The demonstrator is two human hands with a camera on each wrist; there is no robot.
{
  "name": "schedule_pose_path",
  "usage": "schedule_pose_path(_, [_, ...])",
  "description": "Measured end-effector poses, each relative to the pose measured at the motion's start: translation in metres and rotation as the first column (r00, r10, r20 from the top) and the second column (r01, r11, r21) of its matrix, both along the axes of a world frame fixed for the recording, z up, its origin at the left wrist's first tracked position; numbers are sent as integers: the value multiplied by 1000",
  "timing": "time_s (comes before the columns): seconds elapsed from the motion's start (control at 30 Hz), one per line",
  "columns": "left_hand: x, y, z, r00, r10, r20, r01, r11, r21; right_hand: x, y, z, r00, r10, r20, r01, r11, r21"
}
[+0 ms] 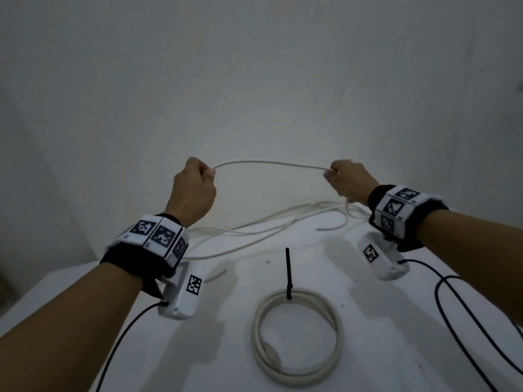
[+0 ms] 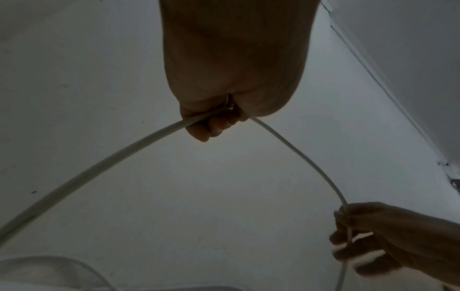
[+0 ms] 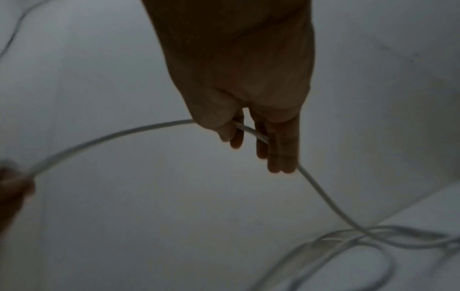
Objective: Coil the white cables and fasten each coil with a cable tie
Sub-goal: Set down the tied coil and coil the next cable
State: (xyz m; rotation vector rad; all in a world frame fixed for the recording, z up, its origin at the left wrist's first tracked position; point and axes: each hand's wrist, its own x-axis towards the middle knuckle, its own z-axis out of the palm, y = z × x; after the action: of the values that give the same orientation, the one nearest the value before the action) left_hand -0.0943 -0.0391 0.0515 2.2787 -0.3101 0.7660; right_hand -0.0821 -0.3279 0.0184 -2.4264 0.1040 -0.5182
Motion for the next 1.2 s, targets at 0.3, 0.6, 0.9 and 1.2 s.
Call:
schedule_pose_path(0.3, [-56, -3, 40, 980, -194, 35, 189, 879, -438, -78, 26, 104, 875, 231, 424, -426, 785, 450])
schedule_pose_path(0.6, [-116, 17, 20, 962, -271, -43, 136, 607, -783, -139, 23, 11, 920, 187, -345, -192, 981, 21])
schedule_pose_path(0.9, [-183, 16, -11, 859, -435, -269, 257, 822, -508, -179, 68, 65, 902, 389, 187, -406, 617, 674])
schedule_pose_path(1.2, [-221, -10, 3, 883, -469, -22, 388, 756, -528, -205, 116, 94, 887, 407, 216, -460, 812, 359])
